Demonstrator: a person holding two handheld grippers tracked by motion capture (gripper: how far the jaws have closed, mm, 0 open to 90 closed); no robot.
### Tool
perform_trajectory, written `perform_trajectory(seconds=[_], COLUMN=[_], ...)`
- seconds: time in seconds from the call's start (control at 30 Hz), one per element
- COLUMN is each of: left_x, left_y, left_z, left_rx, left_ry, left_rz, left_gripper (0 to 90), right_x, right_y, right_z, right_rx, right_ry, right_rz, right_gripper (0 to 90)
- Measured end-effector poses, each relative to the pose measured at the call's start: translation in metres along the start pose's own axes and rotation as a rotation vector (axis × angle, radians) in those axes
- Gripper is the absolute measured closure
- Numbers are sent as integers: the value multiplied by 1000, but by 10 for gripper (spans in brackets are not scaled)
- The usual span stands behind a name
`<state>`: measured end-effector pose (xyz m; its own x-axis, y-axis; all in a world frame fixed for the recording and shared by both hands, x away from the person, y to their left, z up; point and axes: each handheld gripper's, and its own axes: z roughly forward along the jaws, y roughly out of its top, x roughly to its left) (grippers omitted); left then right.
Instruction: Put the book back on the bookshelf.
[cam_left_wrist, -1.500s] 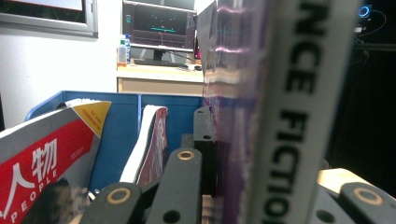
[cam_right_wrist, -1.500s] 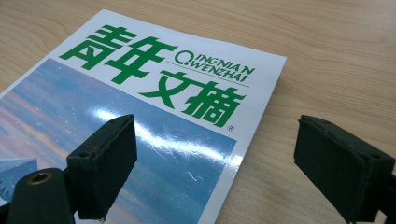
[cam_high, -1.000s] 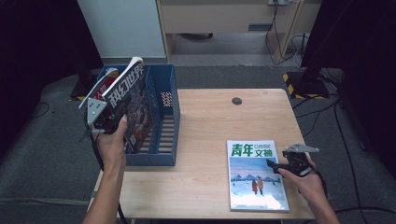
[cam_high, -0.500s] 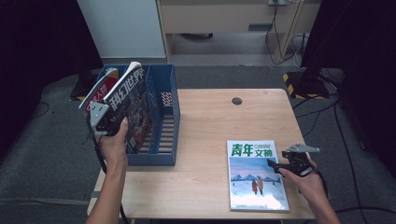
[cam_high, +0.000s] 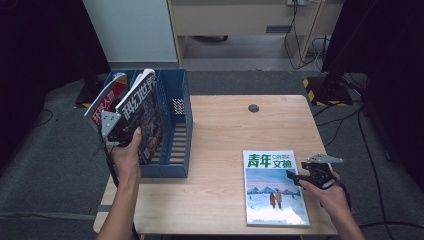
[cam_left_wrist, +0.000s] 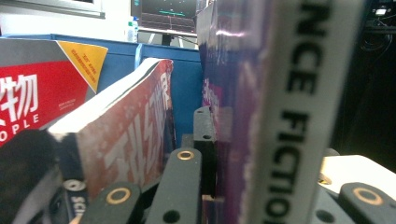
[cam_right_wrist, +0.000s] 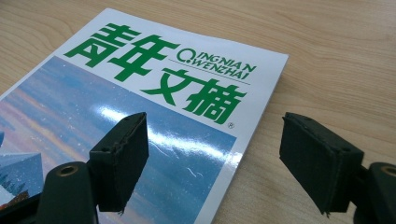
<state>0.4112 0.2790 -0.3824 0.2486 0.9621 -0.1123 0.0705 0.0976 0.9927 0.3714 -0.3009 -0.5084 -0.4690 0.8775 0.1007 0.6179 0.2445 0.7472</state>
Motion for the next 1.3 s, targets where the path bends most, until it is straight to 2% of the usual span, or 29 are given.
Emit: perform_trajectory(seconds=[0.37, 0.67, 0.9, 1.03, 1.2, 1.3], left_x=[2, 2, 5, 5, 3, 3], left_y=[-6, -10, -9, -4, -2, -5], left_z=[4, 5, 5, 3, 5, 7], left_rx=[-9, -6, -13, -27, -30, -27], left_ry=[-1, 6, 10, 11, 35, 47], left_rz=[-15, -8, -12, -9, 11, 7], left_gripper=[823, 823, 823, 823, 823, 823], right_x=[0, 0, 0, 0, 1, 1], right_y=[0, 0, 0, -1, -1, -1], right_z=[0, 1, 1, 2, 2, 2], right_rx=[2, 6, 11, 10, 13, 11], right_ry=[-2, -2, 2, 2, 1, 2], right_rz=[-1, -2, -14, -11, -7, -4], right_gripper=[251, 258, 259, 259, 259, 259])
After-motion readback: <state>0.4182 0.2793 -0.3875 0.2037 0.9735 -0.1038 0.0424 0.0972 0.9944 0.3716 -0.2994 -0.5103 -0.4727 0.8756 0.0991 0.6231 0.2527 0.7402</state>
